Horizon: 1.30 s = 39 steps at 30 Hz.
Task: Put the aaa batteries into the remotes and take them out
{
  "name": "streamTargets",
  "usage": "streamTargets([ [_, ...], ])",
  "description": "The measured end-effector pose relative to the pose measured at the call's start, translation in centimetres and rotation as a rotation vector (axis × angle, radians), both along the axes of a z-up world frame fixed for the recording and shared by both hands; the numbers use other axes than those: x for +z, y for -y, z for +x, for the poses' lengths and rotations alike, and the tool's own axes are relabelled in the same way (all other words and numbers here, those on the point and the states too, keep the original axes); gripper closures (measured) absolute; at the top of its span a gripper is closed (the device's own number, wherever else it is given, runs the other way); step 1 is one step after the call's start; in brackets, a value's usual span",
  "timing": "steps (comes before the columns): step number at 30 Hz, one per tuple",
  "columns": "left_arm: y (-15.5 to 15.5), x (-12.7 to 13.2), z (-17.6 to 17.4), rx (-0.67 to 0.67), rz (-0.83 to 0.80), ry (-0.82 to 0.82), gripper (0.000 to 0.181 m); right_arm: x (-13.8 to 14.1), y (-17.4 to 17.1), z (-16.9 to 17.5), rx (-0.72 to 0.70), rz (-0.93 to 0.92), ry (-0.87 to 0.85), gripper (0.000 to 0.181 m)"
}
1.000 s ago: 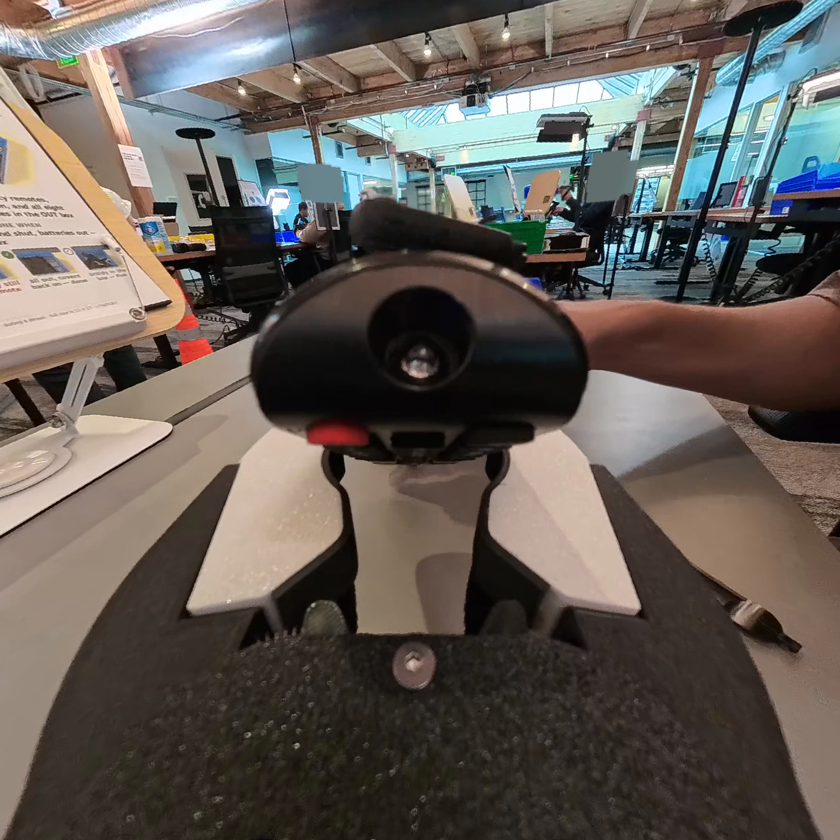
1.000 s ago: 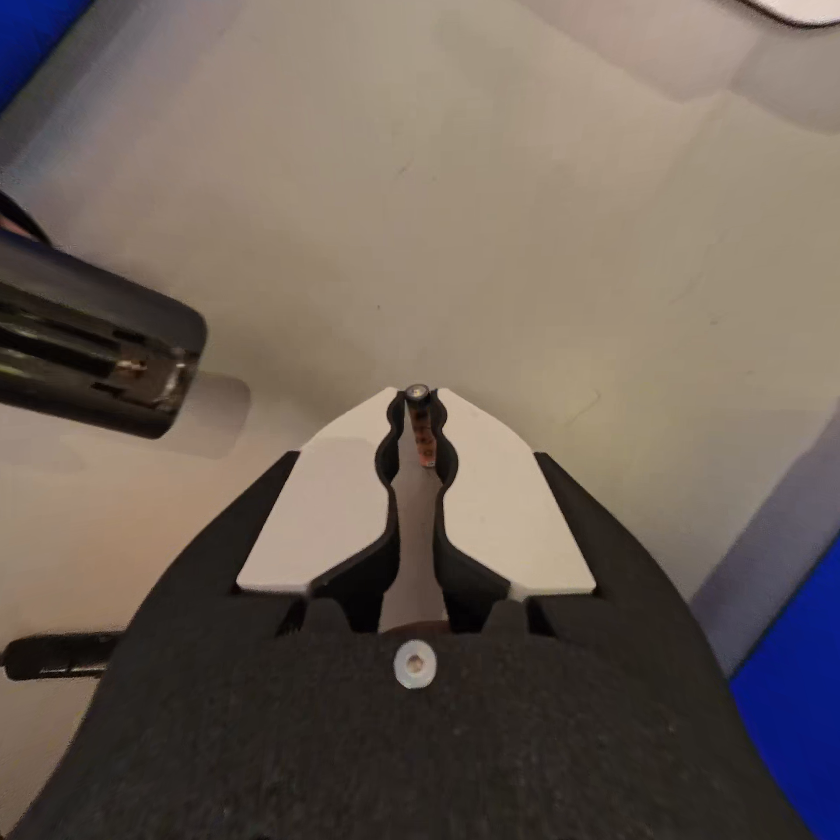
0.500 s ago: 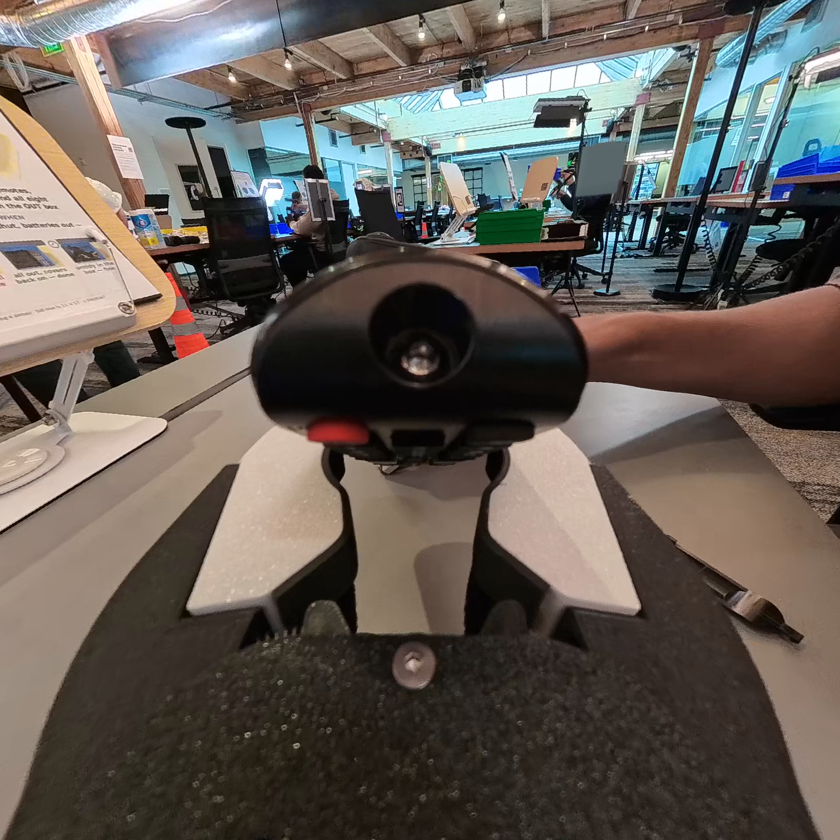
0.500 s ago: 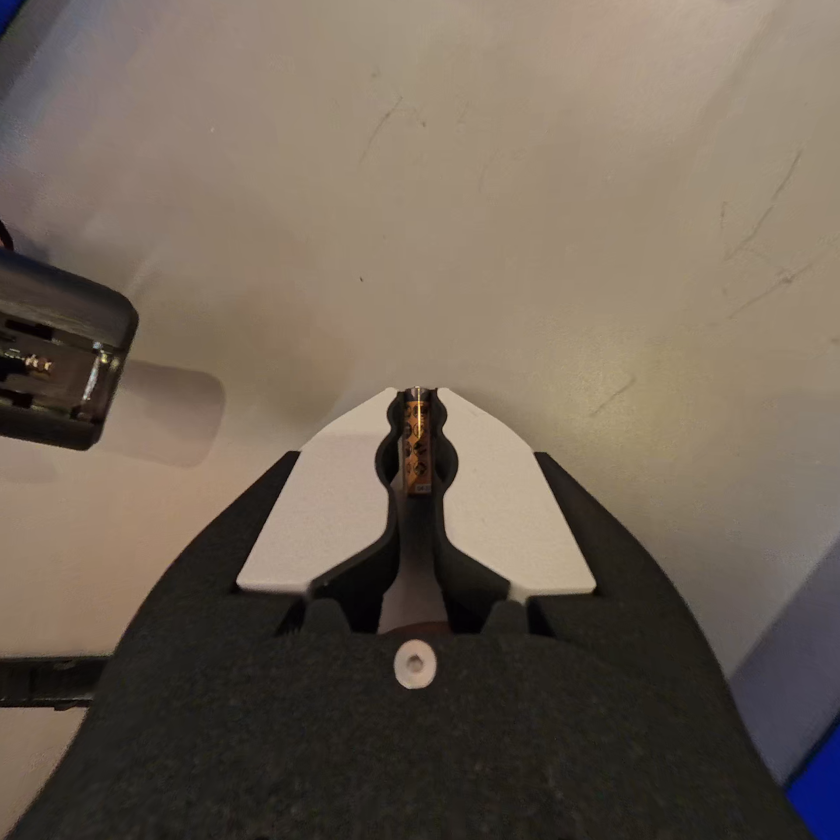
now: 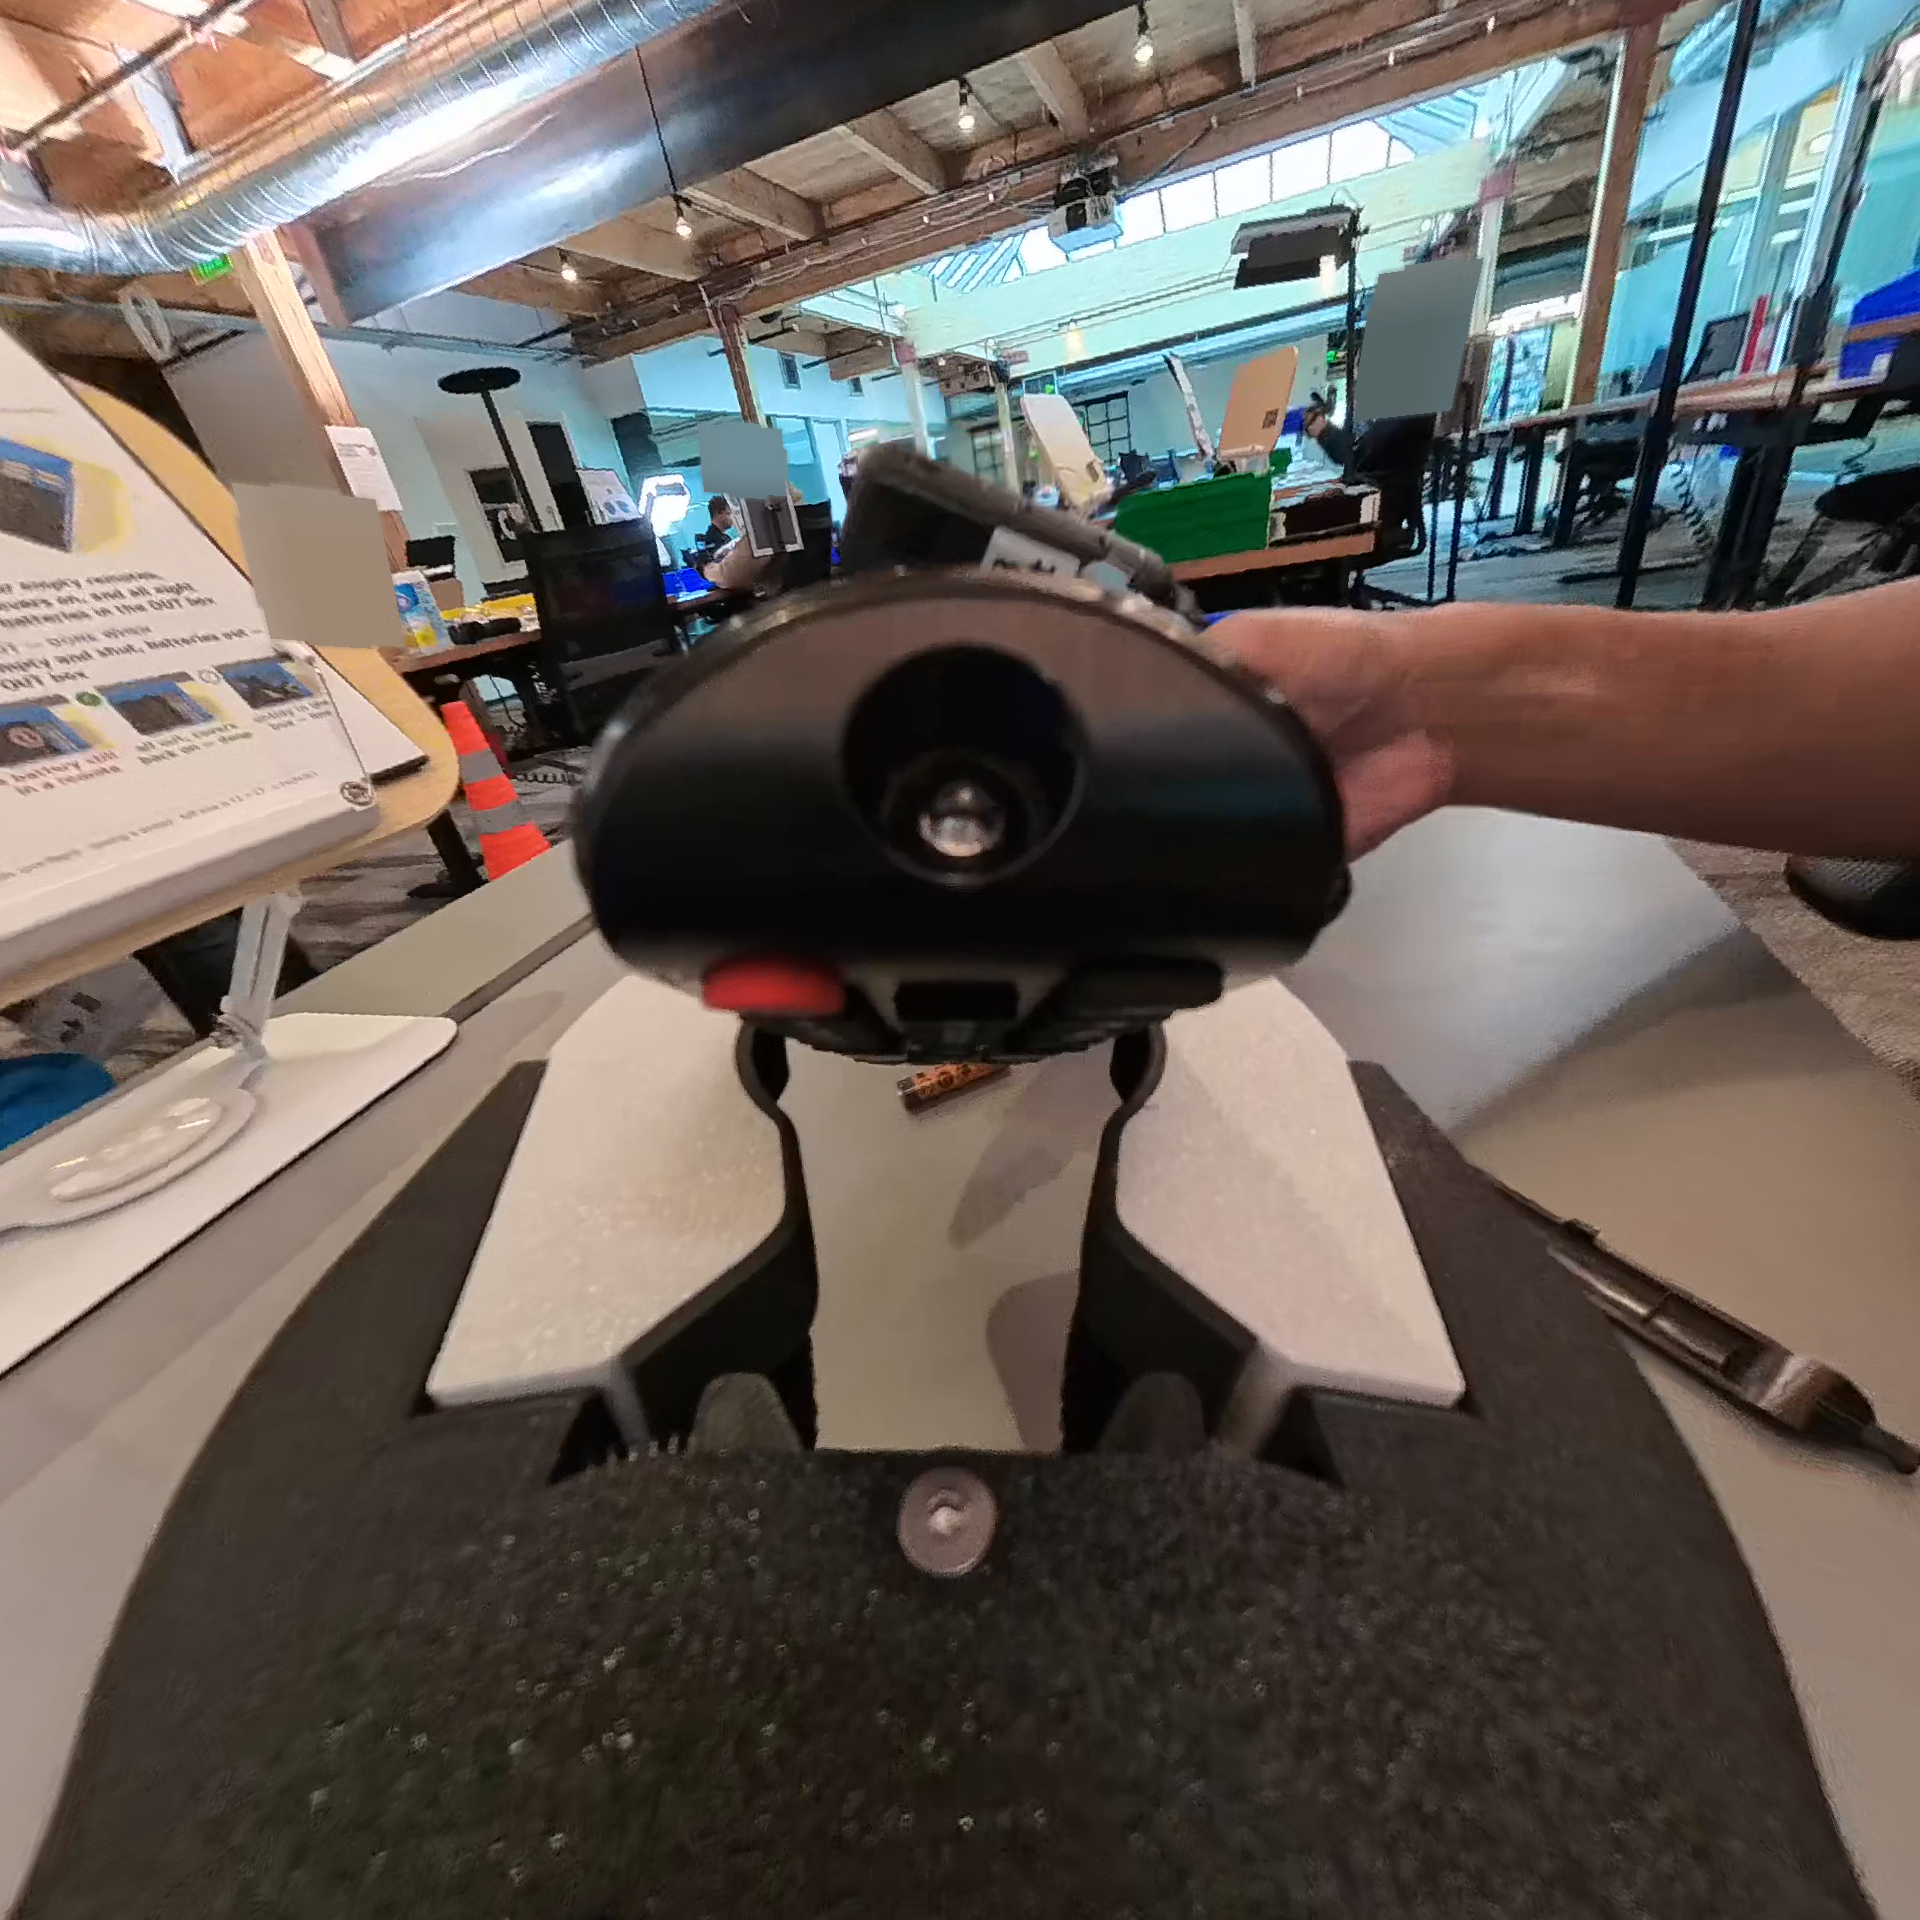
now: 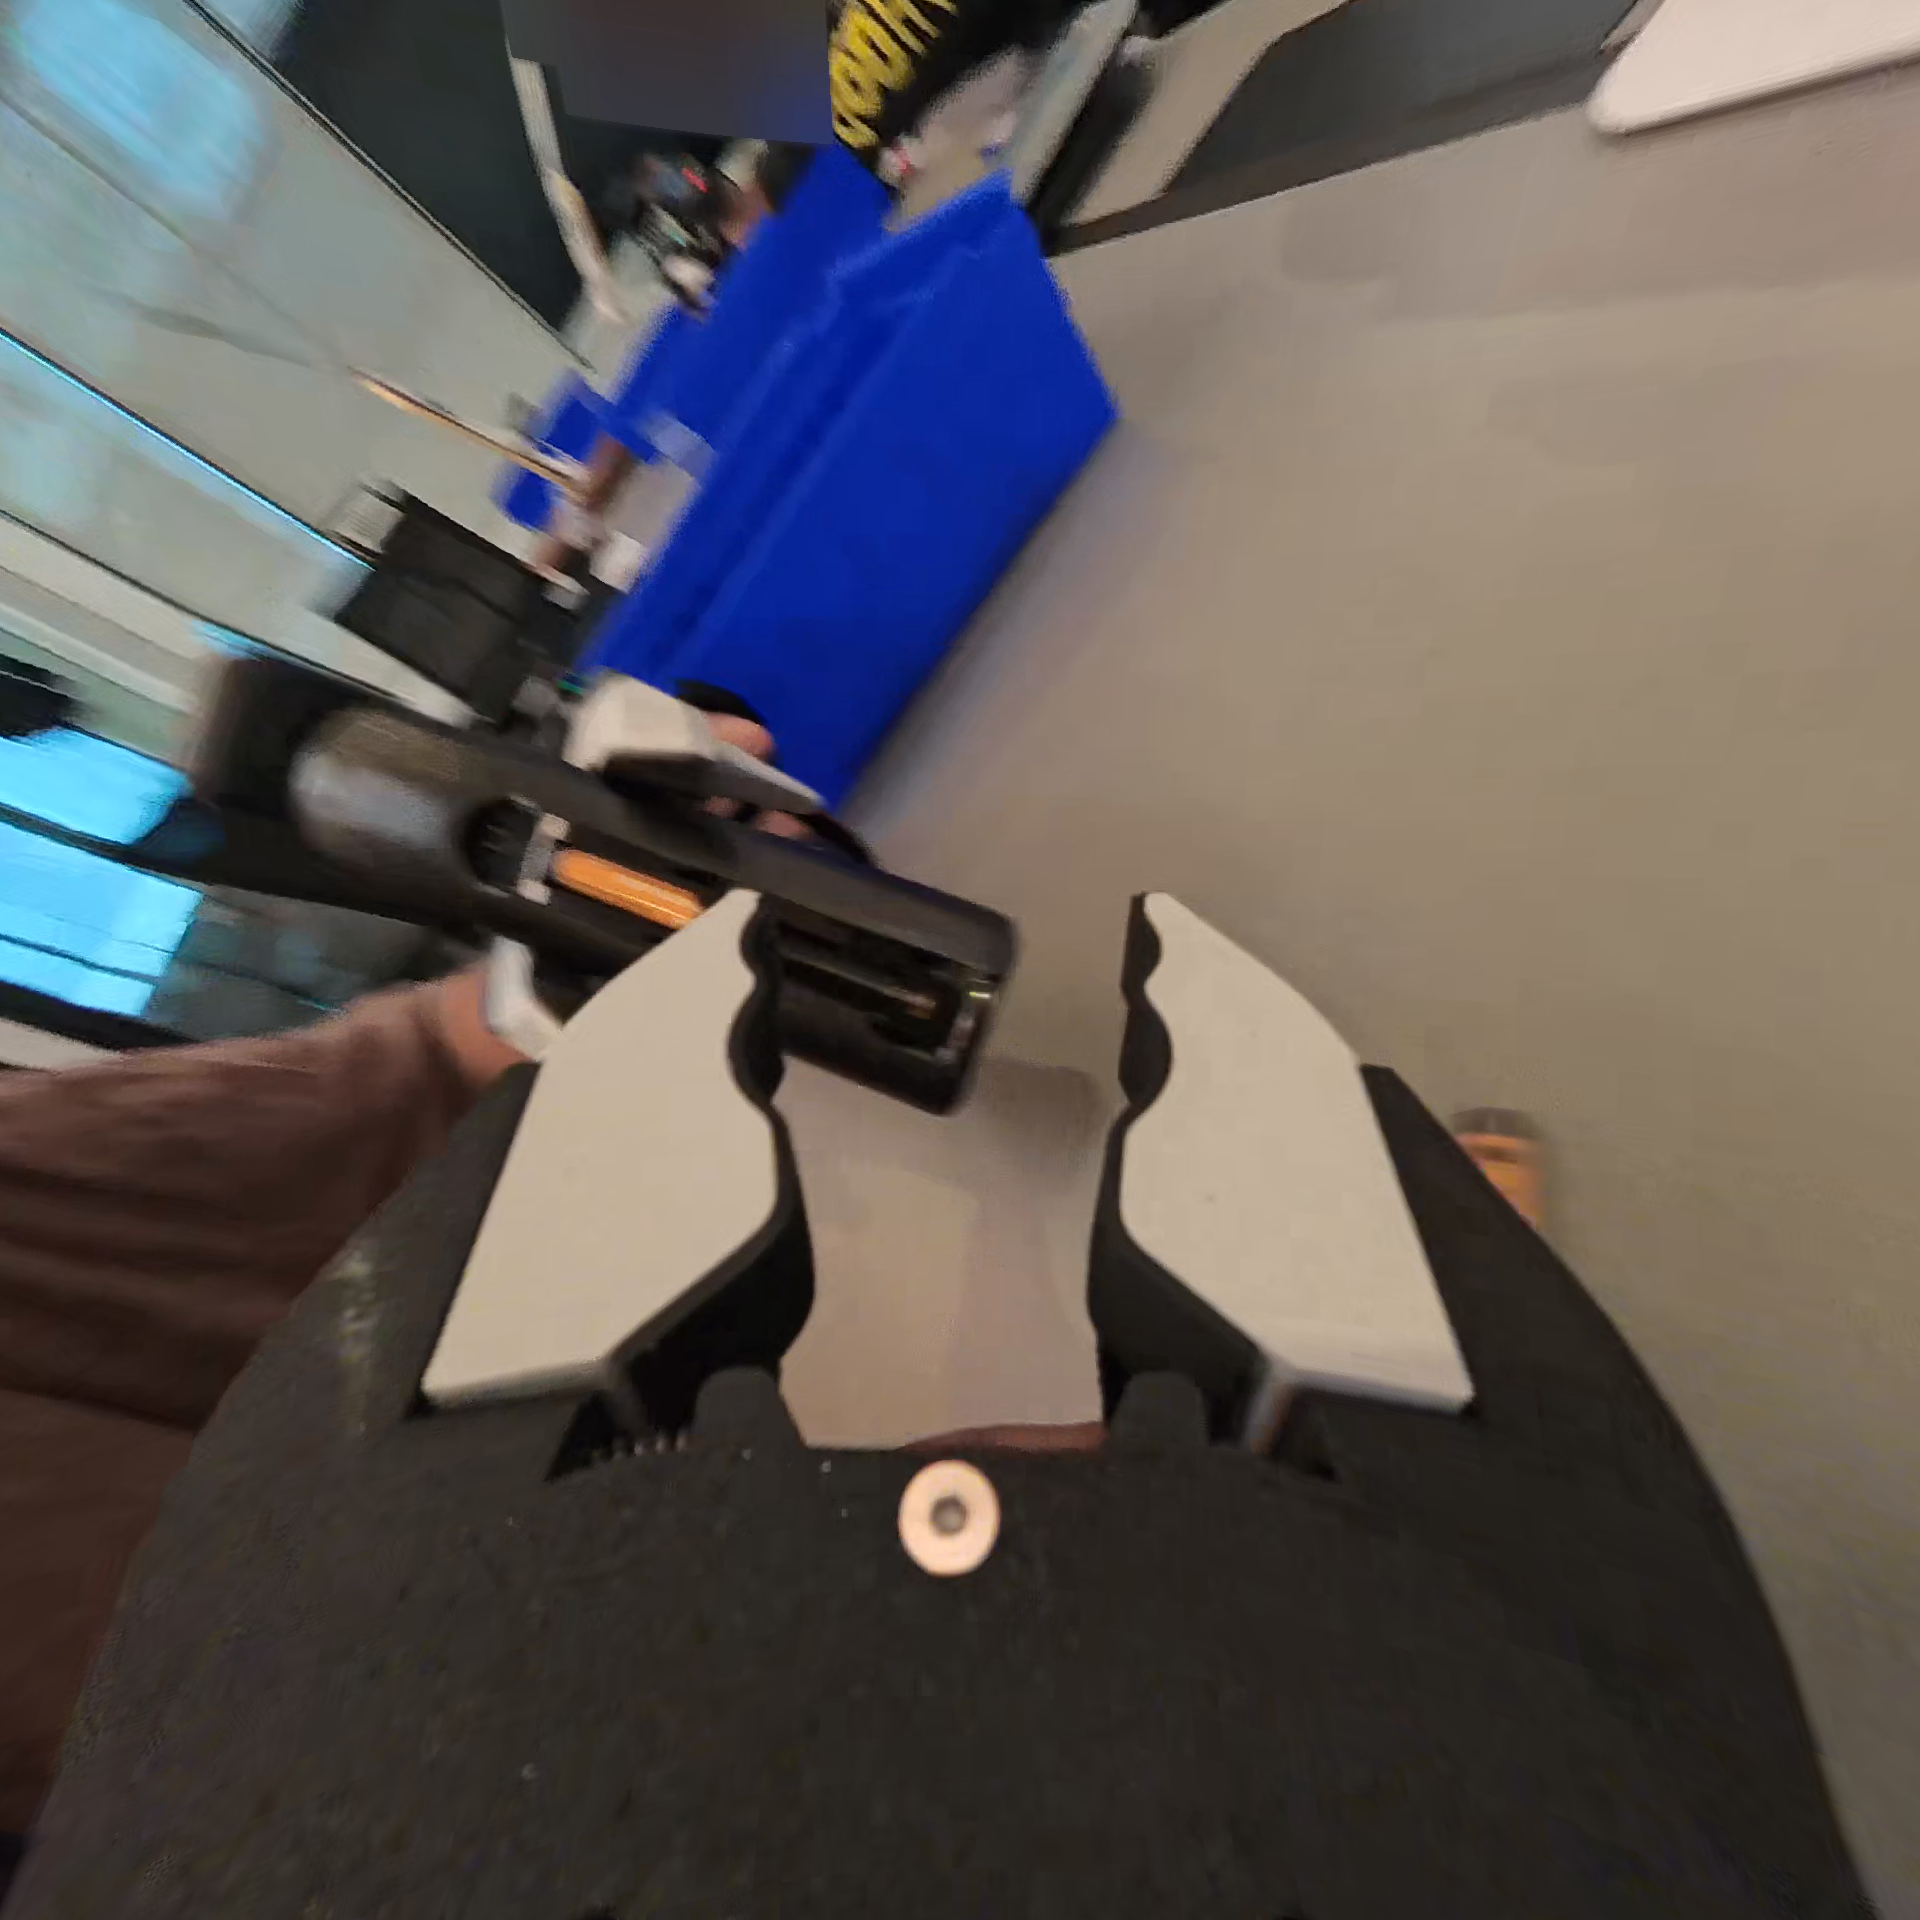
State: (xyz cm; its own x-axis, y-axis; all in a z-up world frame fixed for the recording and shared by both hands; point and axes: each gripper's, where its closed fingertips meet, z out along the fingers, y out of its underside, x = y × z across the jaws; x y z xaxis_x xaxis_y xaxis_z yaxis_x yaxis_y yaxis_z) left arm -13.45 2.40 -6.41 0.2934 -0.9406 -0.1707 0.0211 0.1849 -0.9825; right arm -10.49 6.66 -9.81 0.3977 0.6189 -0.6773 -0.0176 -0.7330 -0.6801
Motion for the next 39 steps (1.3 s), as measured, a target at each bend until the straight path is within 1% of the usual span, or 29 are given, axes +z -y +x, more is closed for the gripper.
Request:
streamTargets([
  [1, 0.2, 0.0, 0.1, 0.003, 0.019, -0.009, 0.121, 0.3, 0.6, -0.8, 0.016, -0.066, -0.077, 0.114],
  [2, 0.4, 0.0, 0.2, -0.001, 0.033, -0.014, 0.120, 0.1, 1.2, -1.5, 0.034, -0.124, -0.118, 0.106],
  [4, 0.7, 0.1, 0.3, -0.007, 0.047, -0.011, 0.121, -0.9, 2.2, -2.7, 0.066, -0.202, -0.126, 0.093],
  [6, 0.9, 0.3, 0.3, -0.018, 0.045, -0.002, 0.120, -1.1, 2.9, -3.4, 0.107, -0.253, -0.175, 0.093],
  [7, 0.8, 0.3, 0.2, -0.015, 0.044, 0.001, 0.120, -0.9, 3.3, -3.6, 0.133, -0.284, -0.217, 0.096],
  [9, 0.8, 0.3, 0.2, -0.024, 0.033, 0.005, 0.120, -0.2, 3.9, -3.7, 0.185, -0.349, -0.326, 0.112],
  [11, 0.8, 0.3, 0.2, -0.025, 0.030, 0.009, 0.120, 0.0, 3.6, -3.5, 0.180, -0.364, -0.367, 0.130],
  [14, 0.8, 0.0, 0.4, -0.028, 0.032, -0.003, 0.120, -0.3, 3.7, -3.4, 0.185, -0.342, -0.339, 0.128],
  [16, 0.8, -0.1, 0.4, -0.027, 0.035, -0.003, 0.120, -0.4, 3.8, -3.6, 0.185, -0.345, -0.327, 0.119],
  [17, 0.8, 0.0, 0.4, -0.027, 0.038, 0.003, 0.120, -0.3, 3.8, -3.6, 0.183, -0.353, -0.344, 0.117],
  [19, 0.9, 0.3, 0.3, -0.026, 0.043, 0.016, 0.121, 0.0, 3.9, -3.7, 0.184, -0.385, -0.389, 0.118],
  [21, 1.1, 0.3, 0.5, -0.018, 0.063, 0.013, 0.121, -0.4, 3.8, -3.6, 0.177, -0.375, -0.375, 0.127],
  [24, 1.0, -0.1, 0.7, -0.008, 0.069, -0.009, 0.121, -0.6, 3.7, -3.4, 0.166, -0.340, -0.337, 0.126],
  [25, 1.0, -0.3, 0.8, -0.001, 0.079, -0.021, 0.121, -0.6, 3.5, -3.3, 0.156, -0.310, -0.309, 0.124],
  [27, 1.1, -0.8, 1.1, 0.007, 0.102, -0.056, 0.121, -1.1, 3.7, -3.4, 0.161, -0.252, -0.222, 0.109],
  [28, 1.1, -0.7, 1.1, 0.009, 0.106, -0.051, 0.120, -1.3, 3.8, -3.5, 0.159, -0.234, -0.193, 0.105],
  [31, 0.9, -0.2, 0.6, -0.004, 0.070, -0.017, 0.120, -0.5, 3.6, -3.3, 0.146, -0.235, -0.229, 0.117],
  [34, 0.8, -0.4, 0.7, 0.003, 0.088, -0.031, 0.121, -0.3, 3.5, -3.1, 0.145, -0.200, -0.212, 0.119],
  [36, 0.9, -0.4, 0.7, 0.001, 0.086, -0.031, 0.121, 0.0, 3.4, -2.7, 0.141, -0.211, -0.233, 0.127],
  [39, 1.0, -0.5, 0.8, 0.006, 0.098, -0.035, 0.121, -0.1, 3.4, -2.6, 0.143, -0.191, -0.211, 0.126],
])
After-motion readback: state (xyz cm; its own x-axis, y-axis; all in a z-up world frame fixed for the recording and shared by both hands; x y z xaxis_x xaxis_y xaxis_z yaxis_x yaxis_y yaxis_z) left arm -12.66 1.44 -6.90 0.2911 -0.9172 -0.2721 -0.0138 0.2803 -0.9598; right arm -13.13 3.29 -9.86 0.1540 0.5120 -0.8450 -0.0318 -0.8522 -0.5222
